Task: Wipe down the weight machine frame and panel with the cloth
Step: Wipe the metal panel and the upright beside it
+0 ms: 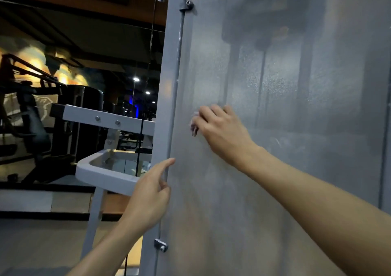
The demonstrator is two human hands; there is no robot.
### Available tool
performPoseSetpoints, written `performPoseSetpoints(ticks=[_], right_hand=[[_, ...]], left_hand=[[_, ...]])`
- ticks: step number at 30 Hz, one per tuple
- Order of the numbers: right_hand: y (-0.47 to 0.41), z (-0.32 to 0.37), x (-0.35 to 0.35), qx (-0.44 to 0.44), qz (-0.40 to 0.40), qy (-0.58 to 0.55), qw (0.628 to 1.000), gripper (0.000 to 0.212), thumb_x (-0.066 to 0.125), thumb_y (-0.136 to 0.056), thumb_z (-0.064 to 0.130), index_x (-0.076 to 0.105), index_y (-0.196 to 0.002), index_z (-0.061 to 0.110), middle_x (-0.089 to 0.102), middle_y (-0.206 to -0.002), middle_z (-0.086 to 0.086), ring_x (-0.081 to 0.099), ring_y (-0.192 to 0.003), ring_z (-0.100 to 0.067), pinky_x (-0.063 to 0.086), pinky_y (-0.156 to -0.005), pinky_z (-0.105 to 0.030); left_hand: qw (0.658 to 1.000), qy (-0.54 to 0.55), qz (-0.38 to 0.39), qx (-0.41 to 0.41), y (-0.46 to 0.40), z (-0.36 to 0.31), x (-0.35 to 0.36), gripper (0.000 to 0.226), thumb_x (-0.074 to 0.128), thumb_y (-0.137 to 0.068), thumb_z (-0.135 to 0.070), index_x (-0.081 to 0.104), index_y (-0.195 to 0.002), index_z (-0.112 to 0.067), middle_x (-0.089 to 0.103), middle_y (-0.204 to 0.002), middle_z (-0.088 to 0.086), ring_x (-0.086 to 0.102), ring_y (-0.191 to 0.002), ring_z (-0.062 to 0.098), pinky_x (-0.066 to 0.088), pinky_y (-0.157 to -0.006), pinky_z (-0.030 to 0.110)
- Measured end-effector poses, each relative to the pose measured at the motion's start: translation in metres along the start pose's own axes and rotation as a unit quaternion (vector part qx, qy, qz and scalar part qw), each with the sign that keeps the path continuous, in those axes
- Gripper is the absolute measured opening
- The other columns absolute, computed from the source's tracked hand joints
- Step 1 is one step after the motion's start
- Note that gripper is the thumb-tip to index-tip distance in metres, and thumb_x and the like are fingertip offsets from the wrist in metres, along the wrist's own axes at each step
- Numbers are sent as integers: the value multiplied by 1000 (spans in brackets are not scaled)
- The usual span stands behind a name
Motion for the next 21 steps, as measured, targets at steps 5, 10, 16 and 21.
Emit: performPoseSetpoints(ticks=[5, 10, 16, 21], right_hand=[[62, 71, 3, -122, 49, -61, 989, 20, 50, -99, 18, 70, -95, 14, 62, -91, -5, 57, -77, -26, 36, -65, -37], [11, 9, 3, -85, 39, -4, 996, 24, 46, -94, 16, 70, -95, 16, 62, -91, -5, 59, -78, -28, 37, -66, -38], [46, 47, 0, -31, 59, -63, 996, 32, 39, -105, 17, 69, -92, 15, 64, -93, -7, 57, -76, -28, 33, -66, -39], [57, 44, -7, -157, 77, -64, 983, 33, 43, -107, 21, 70, -89, 19, 62, -87, -2, 56, -74, -24, 34, -65, -36]], left_hand=[[994, -28, -17, 109, -7, -13, -1, 74, 52, -89, 13, 51, -138, -42, 52, -116, -26, 47, -105, -5, 31, -96, 5], [989, -32, -14, 145, -17, -13, 10, 78, 52, -85, 14, 51, -142, -39, 49, -138, -28, 44, -107, 0, 28, -94, 0], [986, -27, -24, 163, -22, -16, 22, 63, 53, -81, 14, 63, -113, -40, 45, -131, -39, 45, -112, 2, 37, -100, 16], [987, -39, -38, 152, -19, 3, 23, 66, 53, -74, 19, 62, -99, -41, 52, -137, -30, 48, -115, 5, 30, -99, 7]])
Point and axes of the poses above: each hand's wrist, its own y-axis away from the middle knuckle, its own x-axis out of the palm, z = x × y, the point moved 7 cm from there along -y, towards the middle knuckle
